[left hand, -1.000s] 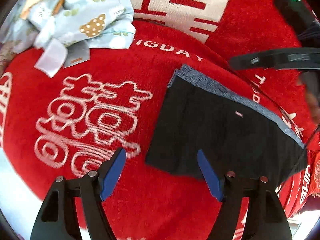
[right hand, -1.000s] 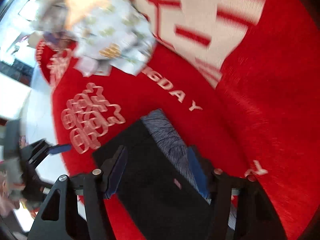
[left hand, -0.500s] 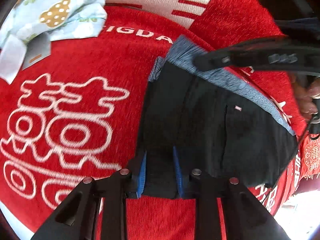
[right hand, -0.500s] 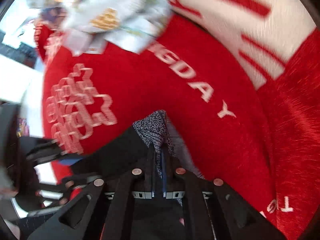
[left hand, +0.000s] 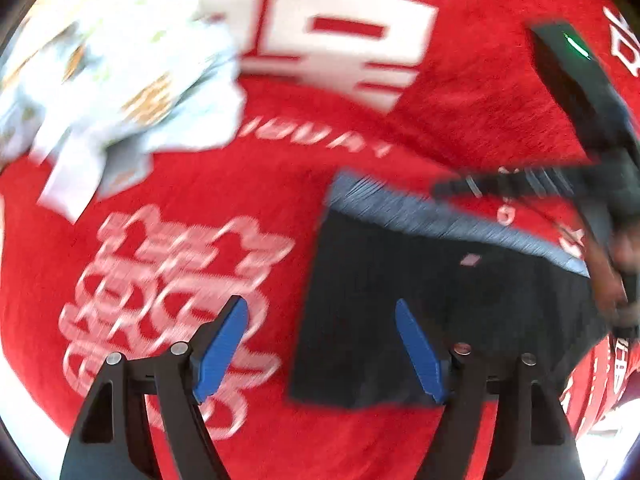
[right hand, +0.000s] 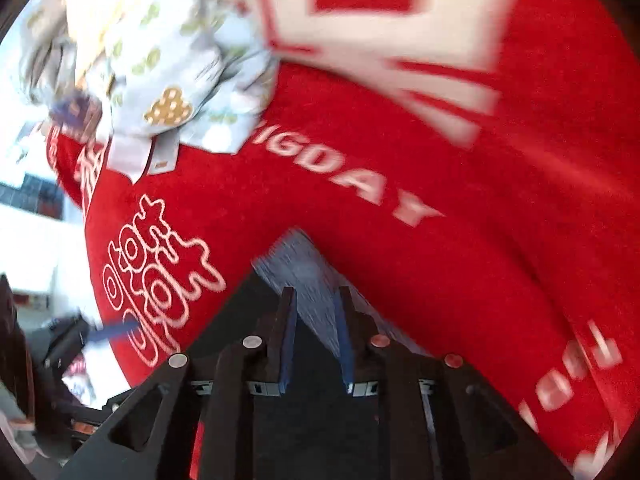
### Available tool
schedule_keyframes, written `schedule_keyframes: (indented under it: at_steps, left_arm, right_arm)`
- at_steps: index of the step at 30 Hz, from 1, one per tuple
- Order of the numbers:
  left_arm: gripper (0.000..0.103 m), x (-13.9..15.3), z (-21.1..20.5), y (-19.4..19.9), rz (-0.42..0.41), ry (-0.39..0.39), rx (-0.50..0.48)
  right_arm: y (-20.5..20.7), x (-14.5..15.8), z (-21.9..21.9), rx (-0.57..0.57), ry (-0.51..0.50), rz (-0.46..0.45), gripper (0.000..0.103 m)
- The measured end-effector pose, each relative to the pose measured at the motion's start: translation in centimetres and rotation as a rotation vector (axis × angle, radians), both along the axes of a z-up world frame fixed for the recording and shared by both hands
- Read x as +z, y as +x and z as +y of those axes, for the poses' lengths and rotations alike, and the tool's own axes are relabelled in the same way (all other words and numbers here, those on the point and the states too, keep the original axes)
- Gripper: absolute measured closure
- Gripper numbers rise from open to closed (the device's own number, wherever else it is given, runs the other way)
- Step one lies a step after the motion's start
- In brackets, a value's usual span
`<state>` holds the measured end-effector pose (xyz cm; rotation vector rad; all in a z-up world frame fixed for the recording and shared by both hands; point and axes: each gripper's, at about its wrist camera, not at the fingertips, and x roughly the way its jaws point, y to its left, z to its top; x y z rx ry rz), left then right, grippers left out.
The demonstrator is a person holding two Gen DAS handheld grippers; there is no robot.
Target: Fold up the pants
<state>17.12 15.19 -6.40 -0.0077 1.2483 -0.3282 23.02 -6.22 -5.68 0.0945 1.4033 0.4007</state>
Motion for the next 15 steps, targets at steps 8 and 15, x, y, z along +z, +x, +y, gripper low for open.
schedule_keyframes:
  at_steps: [8, 15]
  left_arm:
    - [0.019, -7.8, -6.3, 5.7, 0.015, 0.216, 0.017]
    - [0.020, -4.5, -5.2, 5.0, 0.064, 0.251, 0.036]
  right_arm:
    - [-7.0, -4.6, -9.5, -0.212, -0.039, 0.096, 0.084]
    - [-10.1, -1.5, -18.5, -0.503, -0.005, 0.014, 0.083]
